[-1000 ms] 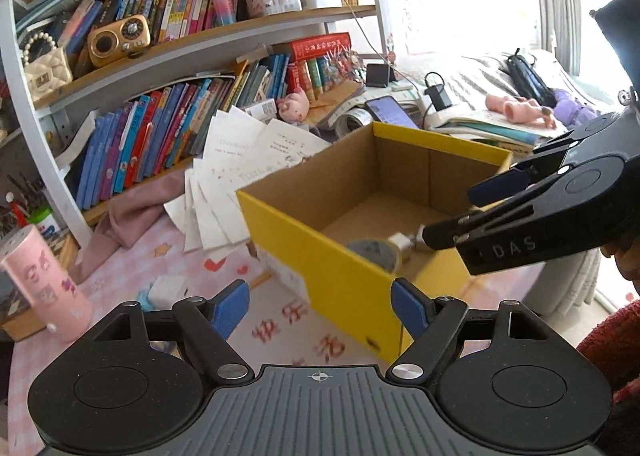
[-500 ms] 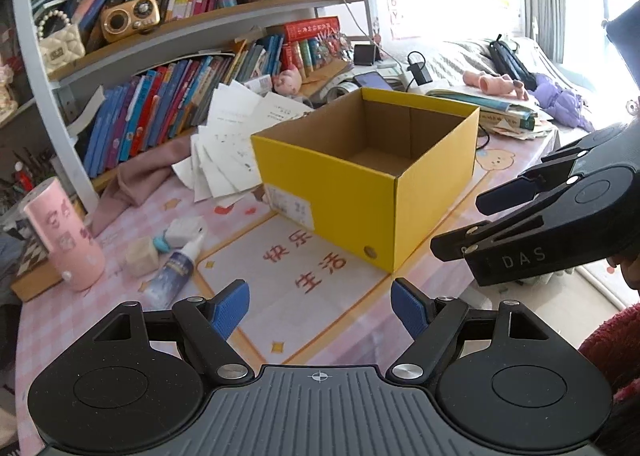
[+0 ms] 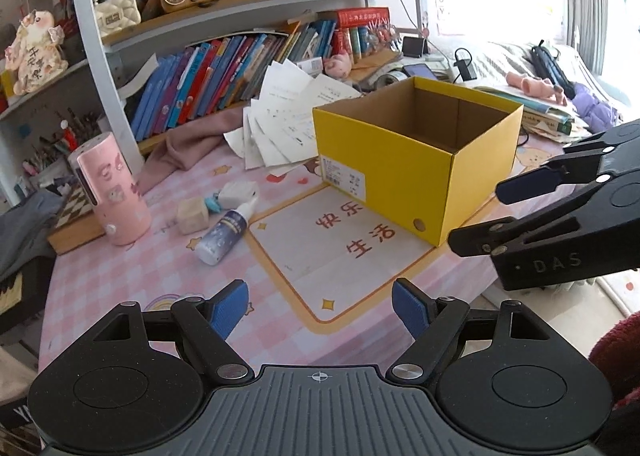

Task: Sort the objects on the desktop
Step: 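Withdraw both tools from the yellow box back over the table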

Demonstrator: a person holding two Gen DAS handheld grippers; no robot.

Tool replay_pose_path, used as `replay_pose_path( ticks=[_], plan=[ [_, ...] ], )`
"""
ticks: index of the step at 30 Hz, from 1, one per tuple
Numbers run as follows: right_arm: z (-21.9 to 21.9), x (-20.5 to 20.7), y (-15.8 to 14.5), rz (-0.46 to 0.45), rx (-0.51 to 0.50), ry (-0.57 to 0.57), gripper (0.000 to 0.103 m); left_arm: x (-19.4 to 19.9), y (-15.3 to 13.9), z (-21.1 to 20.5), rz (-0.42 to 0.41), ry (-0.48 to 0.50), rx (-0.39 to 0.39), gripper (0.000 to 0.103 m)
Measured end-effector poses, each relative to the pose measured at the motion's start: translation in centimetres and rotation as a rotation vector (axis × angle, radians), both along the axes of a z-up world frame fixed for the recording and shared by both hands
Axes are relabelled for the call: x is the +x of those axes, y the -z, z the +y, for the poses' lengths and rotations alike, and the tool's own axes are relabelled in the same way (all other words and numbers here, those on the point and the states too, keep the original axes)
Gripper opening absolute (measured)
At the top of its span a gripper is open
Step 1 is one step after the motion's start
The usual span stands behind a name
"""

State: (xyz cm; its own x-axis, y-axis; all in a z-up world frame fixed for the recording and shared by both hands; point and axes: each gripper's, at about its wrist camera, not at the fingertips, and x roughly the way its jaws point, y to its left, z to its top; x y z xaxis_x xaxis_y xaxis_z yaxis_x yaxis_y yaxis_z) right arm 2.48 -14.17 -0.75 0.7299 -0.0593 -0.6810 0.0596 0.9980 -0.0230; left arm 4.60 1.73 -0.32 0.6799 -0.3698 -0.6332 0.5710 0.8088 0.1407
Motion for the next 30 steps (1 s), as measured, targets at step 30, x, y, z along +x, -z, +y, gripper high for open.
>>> replay_pose_path(
  ticks=[30],
  plan=[
    [0.3,-0.6,1.2,0.049,0.008,-0.003,0.062,-0.1,0.7,0.7,0.032,-0.04,0.019,0.081]
  ],
)
